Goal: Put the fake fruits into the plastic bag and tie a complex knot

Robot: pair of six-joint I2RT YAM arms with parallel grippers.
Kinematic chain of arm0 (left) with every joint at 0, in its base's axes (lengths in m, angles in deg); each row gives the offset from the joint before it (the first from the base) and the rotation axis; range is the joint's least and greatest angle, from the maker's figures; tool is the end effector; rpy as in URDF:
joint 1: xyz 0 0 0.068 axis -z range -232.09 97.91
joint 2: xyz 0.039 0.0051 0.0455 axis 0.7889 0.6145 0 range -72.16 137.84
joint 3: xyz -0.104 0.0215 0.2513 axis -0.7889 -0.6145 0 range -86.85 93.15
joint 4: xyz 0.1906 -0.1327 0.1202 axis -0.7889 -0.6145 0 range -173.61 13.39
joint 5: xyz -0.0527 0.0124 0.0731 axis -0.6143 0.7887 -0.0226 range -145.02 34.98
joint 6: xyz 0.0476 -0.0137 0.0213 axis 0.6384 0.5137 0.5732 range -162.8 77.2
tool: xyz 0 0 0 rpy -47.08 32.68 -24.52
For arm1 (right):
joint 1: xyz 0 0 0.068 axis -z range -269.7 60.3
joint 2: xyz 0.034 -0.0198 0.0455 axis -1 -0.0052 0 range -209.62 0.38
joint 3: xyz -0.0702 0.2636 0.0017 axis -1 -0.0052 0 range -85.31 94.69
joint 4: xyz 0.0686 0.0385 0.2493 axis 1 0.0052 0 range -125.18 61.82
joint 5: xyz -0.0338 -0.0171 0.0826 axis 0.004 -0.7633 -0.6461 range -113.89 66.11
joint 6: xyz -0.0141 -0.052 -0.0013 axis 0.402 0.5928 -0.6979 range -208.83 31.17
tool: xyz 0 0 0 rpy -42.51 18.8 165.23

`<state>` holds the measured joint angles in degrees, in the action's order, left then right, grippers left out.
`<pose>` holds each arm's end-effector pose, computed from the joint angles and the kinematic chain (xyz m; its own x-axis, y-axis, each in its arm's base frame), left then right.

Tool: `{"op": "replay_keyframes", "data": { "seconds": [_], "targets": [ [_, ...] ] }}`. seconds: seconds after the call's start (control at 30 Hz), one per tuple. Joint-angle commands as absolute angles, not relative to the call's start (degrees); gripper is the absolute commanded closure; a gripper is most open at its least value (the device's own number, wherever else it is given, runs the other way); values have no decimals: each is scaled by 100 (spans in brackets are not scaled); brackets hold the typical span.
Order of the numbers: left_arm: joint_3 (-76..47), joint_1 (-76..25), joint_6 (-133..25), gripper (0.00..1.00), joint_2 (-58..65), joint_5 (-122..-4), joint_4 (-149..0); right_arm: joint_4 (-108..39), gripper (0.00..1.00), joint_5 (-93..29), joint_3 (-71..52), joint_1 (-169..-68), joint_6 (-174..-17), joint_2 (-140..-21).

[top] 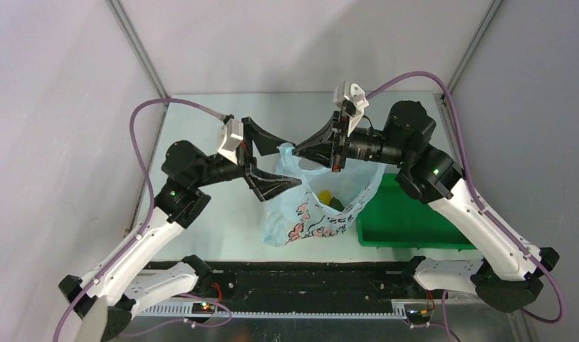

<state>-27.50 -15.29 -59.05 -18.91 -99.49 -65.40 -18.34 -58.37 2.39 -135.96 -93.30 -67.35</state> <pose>0.1405 -0.1363 0.4403 -0.0409 -0.2188 -0.9749 0.9912 0.1141 -0.0671 0.1464 0.1821 0.5035 -0.0391 0.0520 -0.9979 -0.9863 0.1580 0.0469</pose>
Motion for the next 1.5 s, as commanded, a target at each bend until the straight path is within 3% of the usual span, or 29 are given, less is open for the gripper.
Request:
{"op": "replay_keyframes", "data": {
  "seconds": [0.0,0.4,0.67,0.77,0.8,0.97,1.03,1.1,1.13,1.2,1.27,1.37,1.47],
  "targets": [
    [-3052,-1387,-6302,5,-1781,-9822,-5808,-2345,100,-5562,281,-13561,-9475,-6547],
    [-3870,-1027,-6856,46,-1420,-9426,-4874,-2507,100,-5122,240,-13551,-9473,-6639],
    [-4304,-1019,-6948,86,-1384,-9350,-4777,-2554,100,-5007,187,-13510,-9438,-6608],
    [-4399,-1025,-6982,92,-1351,-9385,-4760,-2583,100,-4861,179,-13505,-9426,-6622],
    [-4430,-1020,-6983,98,-1347,-9404,-4760,-2585,100,-4776,179,-13505,-9418,-6623],
    [-4458,-1025,-6813,100,-1448,-9398,-4978,-2506,100,-4618,166,-13469,-9317,-6643],
    [-4333,-1023,-6571,100,-1485,-9445,-5385,-2445,90,-4706,162,-13418,-9312,-6636],
    [-4187,-1019,-6347,100,-1501,-9550,-5781,-2414,68,-4915,135,-13363,-9309,-6614],
    [-4104,-1024,-6285,100,-1511,-9610,-5895,-2396,51,-4997,128,-13340,-9293,-6610],
    [-4006,-1026,-6132,100,-1528,-9667,-6263,-2364,30,-5238,126,-13330,-9254,-6618],
    [-3937,-1025,-6015,100,-1550,-9690,-6434,-2365,17,-5473,130,-13334,-9256,-6653],
    [-3880,-1025,-5914,100,-1609,-9674,-6573,-2284,9,-5646,135,-13346,-9260,-6724],
    [-3881,-1023,-5894,100,-1648,-9662,-6594,-2108,8,-5812,135,-13347,-9239,-6844]
  ]
}}
